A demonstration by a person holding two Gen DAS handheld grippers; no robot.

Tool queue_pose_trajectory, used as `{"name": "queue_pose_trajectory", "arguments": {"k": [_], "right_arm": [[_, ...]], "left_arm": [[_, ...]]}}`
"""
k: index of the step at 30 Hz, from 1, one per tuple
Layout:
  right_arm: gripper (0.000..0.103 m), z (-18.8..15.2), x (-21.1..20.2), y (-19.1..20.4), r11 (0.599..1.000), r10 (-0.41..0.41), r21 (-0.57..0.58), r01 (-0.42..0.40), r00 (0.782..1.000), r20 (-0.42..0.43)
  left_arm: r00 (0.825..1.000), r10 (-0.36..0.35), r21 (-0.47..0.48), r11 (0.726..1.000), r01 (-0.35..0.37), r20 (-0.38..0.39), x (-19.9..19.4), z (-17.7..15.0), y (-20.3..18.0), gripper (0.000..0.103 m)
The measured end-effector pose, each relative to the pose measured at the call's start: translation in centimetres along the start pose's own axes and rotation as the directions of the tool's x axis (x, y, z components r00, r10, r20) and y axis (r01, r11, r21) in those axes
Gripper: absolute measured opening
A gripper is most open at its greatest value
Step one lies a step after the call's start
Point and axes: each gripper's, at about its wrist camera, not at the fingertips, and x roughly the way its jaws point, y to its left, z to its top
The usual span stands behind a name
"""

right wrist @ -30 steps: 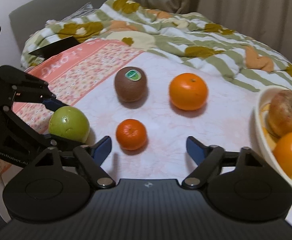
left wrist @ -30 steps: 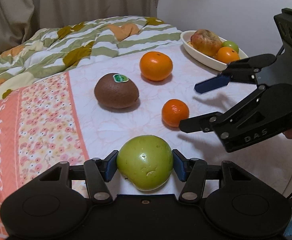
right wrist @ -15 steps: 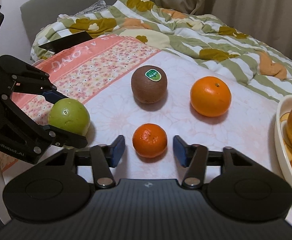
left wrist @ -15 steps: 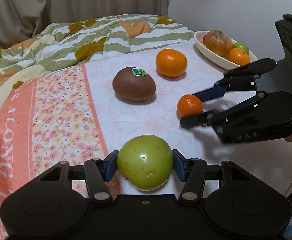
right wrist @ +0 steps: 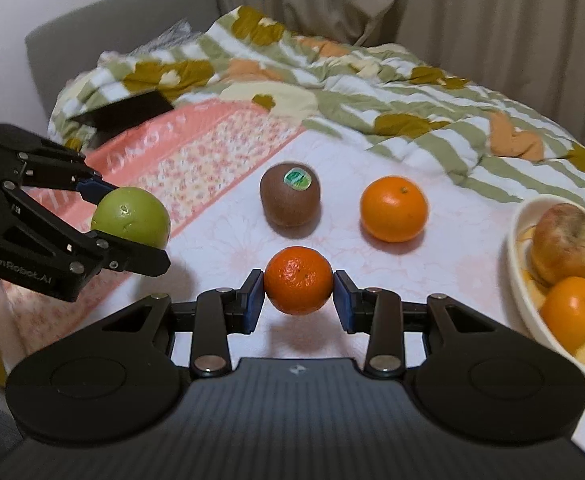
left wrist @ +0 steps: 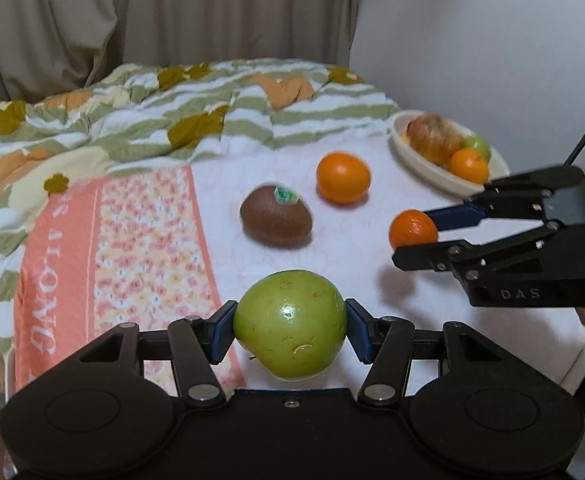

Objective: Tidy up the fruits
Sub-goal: 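Carry the pale green apple in the left tool into the bowl and open it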

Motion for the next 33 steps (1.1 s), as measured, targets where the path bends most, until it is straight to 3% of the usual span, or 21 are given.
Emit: {"name": "queue_pose_trajectory", "arguments": {"k": [9,16,25,33], "right_arm": [[0.052,0.2,-6.5,-2.5,0.989,-0.094,0.121,0.086,0.994,0.059],[0.052,-0.5,-10.3,-7.2,0.981,-0.133,0.152,0.121,0.988,0.072],[0.052,-1.7,-13.1,-16.1,0.977,-0.152,0.163,0.139,0.986,0.070],[0.052,-2.4,-13.0,-23.7,0.972,-0.167,0.177,0.154,0.984,0.060]], "left_arm": [[0.996,-0.026,0.026,0.999,0.024,0.091,-2.3,3.4,-3.2,0.061],[0.990,-0.030,0.014,0.999,0.028,0.137,-2.4,6.2,-7.7,0.061],[0.987,-0.026,-0.043,0.999,0.034,0.160,0.8,9.7,-14.5,0.061],[0.985,-0.034,-0.067,0.997,0.046,0.168,5.4,13.4,-19.3,0.061]]}}
